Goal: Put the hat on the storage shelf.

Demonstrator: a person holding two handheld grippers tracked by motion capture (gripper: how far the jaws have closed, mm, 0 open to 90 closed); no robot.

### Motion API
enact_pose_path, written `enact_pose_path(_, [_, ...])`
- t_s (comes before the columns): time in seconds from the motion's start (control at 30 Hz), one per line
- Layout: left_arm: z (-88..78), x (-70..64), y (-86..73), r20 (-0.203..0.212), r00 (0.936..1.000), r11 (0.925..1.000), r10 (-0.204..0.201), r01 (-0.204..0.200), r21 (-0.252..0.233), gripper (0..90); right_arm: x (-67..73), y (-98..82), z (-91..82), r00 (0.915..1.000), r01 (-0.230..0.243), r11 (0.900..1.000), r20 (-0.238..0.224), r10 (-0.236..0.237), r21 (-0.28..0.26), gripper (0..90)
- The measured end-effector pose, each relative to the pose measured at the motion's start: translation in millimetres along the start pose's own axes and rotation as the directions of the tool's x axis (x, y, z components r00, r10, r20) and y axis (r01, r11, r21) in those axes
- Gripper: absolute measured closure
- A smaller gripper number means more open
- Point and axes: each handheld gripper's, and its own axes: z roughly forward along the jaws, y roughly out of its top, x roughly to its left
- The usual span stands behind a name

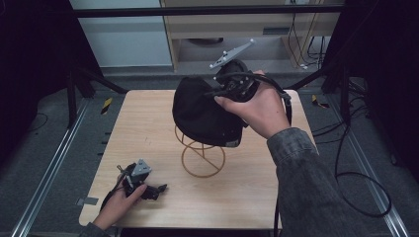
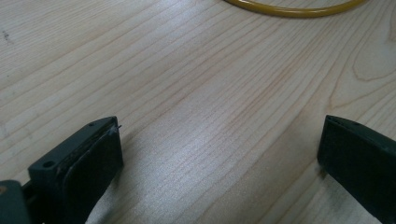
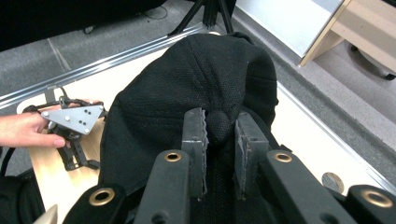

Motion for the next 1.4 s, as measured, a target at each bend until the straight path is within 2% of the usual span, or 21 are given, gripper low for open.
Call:
enact_pose_path(0.4, [-0.1,-0.1,0.0,0.002,1.0000,1.0000,0.001,-0.001,0.000,0.0,6.2,-2.5,16.5,0.9999,0.016,0.999,-0.006,-0.016,0.049,77.1])
enact_pose_path(0.83, [-0.1,-0.1,0.0,0.002,1.0000,1.0000,0.000,0.000,0.000,0.0,10.8,3.0,39.6,0.9994,0.029,0.997,-0.021,-0.028,0.068,76.7])
enact_pose_path(1.23, [-0.1,-0.1,0.0,0.002,1.0000,1.0000,0.000,0.000,0.000,0.0,13.5,8.1,58.7,0.9991,0.033,0.993,-0.029,-0.030,0.109,76.1])
enact_pose_path(1.4, [0.0,-0.1,0.0,0.002,1.0000,1.0000,0.000,0.000,0.000,0.0,15.4,7.7,63.2,0.9991,0.033,0.994,-0.032,-0.029,0.104,75.8])
